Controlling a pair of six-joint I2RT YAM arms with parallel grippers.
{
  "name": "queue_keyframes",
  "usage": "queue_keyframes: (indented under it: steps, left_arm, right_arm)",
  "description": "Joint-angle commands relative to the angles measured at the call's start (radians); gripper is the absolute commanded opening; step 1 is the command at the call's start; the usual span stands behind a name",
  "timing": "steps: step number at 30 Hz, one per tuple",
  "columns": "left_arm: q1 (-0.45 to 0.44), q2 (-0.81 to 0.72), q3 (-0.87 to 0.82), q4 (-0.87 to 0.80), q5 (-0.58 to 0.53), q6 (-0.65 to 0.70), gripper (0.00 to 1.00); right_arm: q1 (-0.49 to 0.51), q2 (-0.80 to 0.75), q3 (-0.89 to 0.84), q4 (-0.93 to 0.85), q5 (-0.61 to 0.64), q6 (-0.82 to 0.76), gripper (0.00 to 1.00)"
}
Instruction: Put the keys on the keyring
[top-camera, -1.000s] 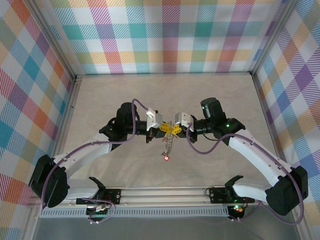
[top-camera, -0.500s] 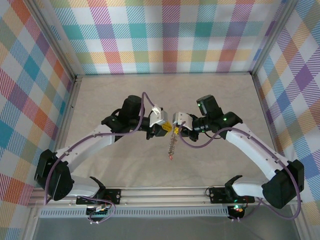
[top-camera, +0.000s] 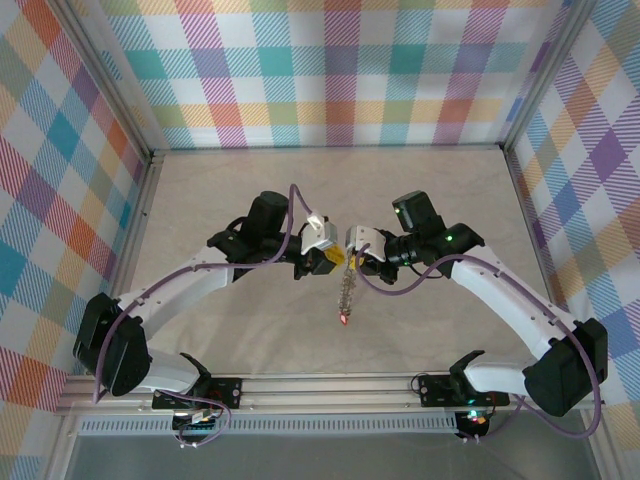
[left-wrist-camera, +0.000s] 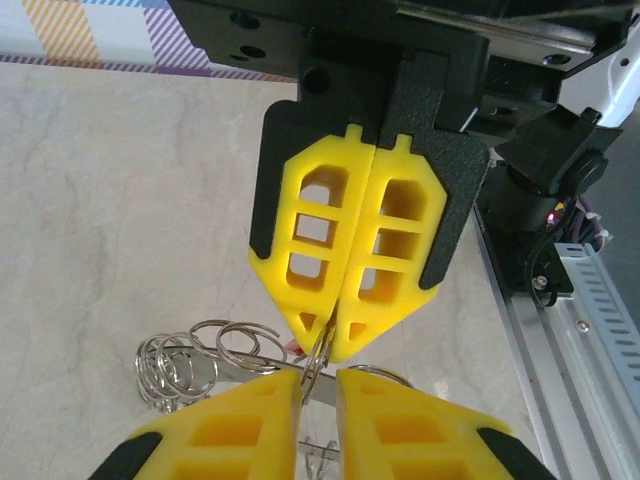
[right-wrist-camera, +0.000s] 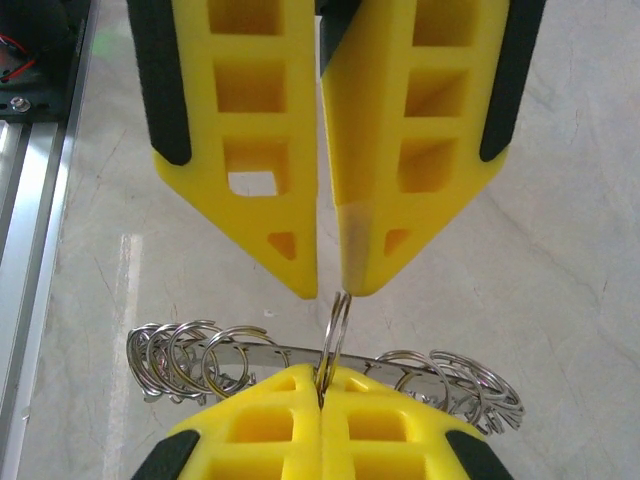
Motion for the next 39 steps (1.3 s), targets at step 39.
queue_keyframes:
  steps: [39]
  left_arm:
    - [0.001, -0.01, -0.031, 0.128, 0.128, -0.006, 0.0]
  right_arm:
    - [-0.006, -0.063, -0.074, 0.125, -0.056, 0.009, 0.25]
